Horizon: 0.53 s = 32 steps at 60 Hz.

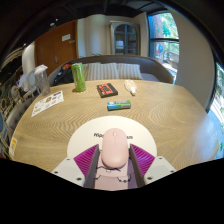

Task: Arrange mouse

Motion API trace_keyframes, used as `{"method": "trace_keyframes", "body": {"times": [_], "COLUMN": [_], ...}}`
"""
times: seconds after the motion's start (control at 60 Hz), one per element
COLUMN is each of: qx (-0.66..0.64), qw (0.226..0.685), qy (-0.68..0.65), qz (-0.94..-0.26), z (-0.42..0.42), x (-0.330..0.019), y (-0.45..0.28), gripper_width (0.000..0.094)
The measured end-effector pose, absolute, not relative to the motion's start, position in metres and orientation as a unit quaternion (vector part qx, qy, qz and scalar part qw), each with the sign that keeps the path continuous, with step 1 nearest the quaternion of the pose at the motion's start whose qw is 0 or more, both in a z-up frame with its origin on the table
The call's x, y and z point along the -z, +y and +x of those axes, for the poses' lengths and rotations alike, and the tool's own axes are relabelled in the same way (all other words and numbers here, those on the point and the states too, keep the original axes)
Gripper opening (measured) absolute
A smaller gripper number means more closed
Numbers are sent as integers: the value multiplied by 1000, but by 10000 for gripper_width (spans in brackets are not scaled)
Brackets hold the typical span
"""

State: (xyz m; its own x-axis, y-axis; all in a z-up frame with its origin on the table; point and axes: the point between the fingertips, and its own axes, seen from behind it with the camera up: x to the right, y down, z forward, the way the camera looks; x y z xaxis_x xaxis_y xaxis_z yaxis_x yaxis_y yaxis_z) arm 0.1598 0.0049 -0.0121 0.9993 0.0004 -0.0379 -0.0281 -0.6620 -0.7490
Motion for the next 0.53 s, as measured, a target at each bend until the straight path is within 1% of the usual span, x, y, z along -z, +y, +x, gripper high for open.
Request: {"method": "trace_keyframes", "body": {"times": [0.067, 0.183, 0.317, 0.4, 0.533], "qx": [3, 27, 41, 52, 66], "qw": [399, 390, 385, 379, 364], "qy": [3, 12, 41, 50, 66], "qz": [-917, -920, -921, -923, -927], "z": [163, 163, 146, 125, 78], "x": [9, -5, -36, -52, -69], "y": [-2, -17, -49, -73, -112], "gripper_width": [856, 838, 839, 838, 839]}}
